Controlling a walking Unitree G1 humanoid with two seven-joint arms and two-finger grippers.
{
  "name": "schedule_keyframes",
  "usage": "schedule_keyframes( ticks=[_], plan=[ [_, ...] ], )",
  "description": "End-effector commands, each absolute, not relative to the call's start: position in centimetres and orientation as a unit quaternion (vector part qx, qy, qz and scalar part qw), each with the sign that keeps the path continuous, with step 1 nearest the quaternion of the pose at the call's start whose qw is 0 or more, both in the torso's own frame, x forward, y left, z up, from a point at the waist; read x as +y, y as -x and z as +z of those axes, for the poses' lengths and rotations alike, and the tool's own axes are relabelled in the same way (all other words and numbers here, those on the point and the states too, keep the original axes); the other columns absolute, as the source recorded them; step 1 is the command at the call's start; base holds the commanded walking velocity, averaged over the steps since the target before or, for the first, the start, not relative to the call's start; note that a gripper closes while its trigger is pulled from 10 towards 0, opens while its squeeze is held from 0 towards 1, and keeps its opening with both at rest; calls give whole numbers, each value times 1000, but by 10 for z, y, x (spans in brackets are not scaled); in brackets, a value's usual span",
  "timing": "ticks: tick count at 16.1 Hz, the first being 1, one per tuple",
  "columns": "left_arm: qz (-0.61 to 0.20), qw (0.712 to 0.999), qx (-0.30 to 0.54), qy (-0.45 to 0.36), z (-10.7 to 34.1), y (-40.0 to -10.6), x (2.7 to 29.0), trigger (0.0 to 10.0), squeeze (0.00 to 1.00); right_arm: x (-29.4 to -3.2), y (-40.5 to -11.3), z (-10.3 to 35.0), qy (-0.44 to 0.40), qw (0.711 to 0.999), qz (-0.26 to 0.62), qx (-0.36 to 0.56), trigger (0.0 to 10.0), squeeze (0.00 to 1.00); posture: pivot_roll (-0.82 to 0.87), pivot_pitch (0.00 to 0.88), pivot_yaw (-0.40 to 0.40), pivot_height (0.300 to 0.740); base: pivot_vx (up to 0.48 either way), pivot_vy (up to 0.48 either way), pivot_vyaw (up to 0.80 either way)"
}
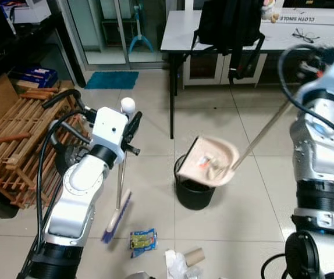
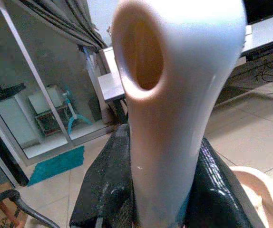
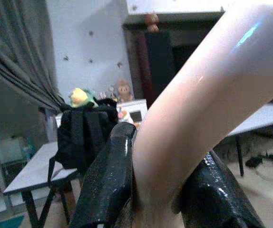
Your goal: Sweep floor
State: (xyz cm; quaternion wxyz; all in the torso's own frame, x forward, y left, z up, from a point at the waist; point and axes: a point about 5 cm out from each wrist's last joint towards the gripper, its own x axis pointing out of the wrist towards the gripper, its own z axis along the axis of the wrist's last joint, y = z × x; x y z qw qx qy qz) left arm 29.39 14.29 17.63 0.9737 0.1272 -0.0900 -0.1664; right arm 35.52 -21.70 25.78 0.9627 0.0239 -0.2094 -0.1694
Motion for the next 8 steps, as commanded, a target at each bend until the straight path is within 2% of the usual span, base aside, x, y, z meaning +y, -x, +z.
schedule_keyframes(
  ticks=[1,3,6,8],
  plan=[
    [-165,972,-100,-136,182,-293,144,10000,0,-210,-357,278,-15,953,-154,-260,10000,0,1,34,56,740,0,0,0],
    [-163,972,-99,-136,182,-292,144,10000,0,-204,-362,278,5,952,-145,-269,10000,0,6,36,52,740,0,0,0],
    [-160,972,-98,-139,180,-290,147,10000,0,-179,-367,279,45,951,-82,-296,10000,0,12,40,45,740,0,0,0],
    [-162,972,-97,-143,180,-290,147,10000,0,-154,-360,280,105,940,-18,-325,10000,0,11,43,44,740,0,0,0]
  ],
)
